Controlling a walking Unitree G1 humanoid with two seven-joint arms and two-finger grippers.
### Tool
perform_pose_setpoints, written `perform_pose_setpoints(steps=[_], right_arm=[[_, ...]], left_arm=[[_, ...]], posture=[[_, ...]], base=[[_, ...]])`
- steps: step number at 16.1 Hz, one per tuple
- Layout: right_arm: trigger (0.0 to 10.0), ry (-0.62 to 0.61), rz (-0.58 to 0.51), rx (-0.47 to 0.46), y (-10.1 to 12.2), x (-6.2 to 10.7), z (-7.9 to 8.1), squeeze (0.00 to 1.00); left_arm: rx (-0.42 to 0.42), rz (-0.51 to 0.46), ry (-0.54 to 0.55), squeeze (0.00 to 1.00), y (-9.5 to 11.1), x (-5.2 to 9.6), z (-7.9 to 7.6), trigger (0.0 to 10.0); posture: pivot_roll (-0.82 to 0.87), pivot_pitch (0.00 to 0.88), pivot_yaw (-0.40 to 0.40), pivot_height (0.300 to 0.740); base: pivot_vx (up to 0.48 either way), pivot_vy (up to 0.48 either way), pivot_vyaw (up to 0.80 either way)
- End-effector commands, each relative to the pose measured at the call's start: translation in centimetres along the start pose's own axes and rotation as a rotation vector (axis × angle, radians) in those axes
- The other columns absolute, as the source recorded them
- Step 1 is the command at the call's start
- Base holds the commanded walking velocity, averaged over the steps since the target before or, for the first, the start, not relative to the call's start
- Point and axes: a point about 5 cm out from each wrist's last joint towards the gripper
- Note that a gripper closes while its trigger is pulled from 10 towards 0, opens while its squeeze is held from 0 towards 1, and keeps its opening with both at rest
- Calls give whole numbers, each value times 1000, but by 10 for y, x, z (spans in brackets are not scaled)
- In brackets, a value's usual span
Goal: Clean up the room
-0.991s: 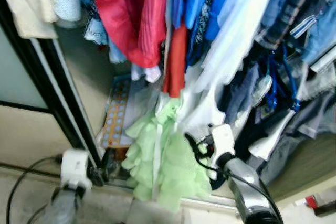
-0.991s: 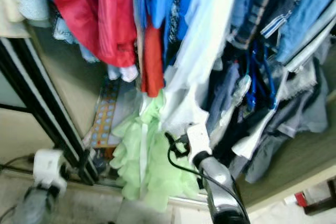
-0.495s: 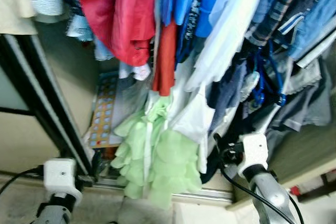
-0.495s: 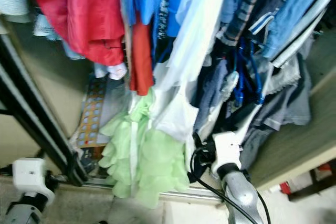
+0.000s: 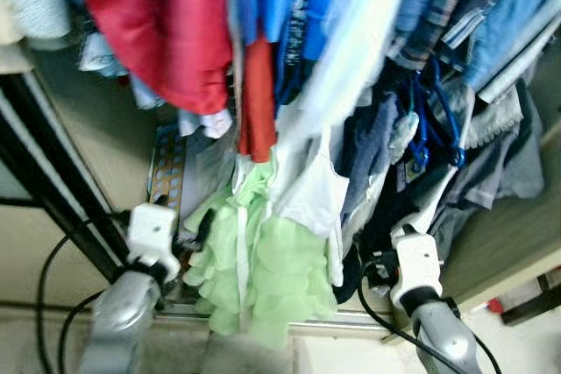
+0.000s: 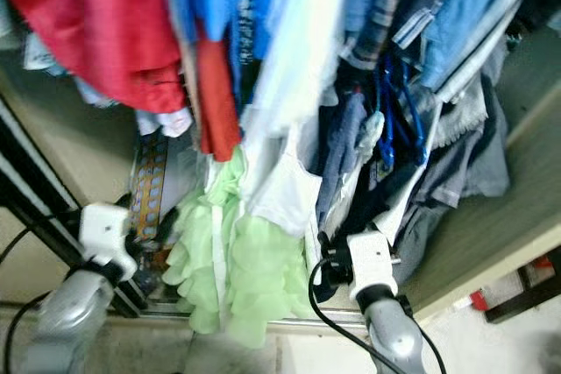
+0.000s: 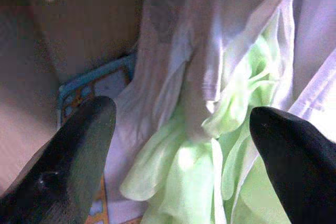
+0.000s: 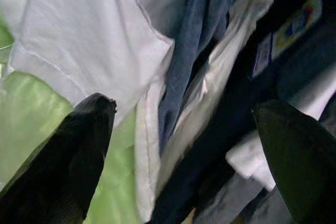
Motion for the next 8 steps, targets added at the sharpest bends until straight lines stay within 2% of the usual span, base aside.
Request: perform_pose_setpoints(steps=[1,2,4,5,6,8], right_arm=[[10000,19,-20,16,3,2,5,0],[10000,30,-30,12,4,2,8,0],[10000,-9,-27,-46,4,4,4,0],[10000,-21,-14,-76,4,5,-2,0],[10000,-8,-4,-80,3,3,-4,0],[10000,69,7,-63,5,-6,-1,0]], left_arm=[[3,47,-7,0,-10,2,-4,10000],[9,102,-14,0,-17,7,-7,10000],[10,113,22,0,-23,22,-6,10000],[41,112,88,0,-24,35,-2,10000],[37,99,79,0,-22,37,-3,10000],[-38,26,-77,0,-3,29,-6,10000]], posture=[[-156,58,-1,740],[-149,56,17,740],[-141,55,19,740],[-111,69,-18,740],[-94,75,-49,740],[-59,80,-101,740]], base=[[0,0,0],[0,0,0],[0,0,0],[0,0,0],[0,0,0],[0,0,0]])
Point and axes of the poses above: a point about 5 cm out from each wrist's last joint towards the gripper, its own x axis pointing back from the gripper into the wrist, its own y axis along the axis of the wrist's last joint, z = x × y, and after that the axes turned 6 degrees about -x, right-handed
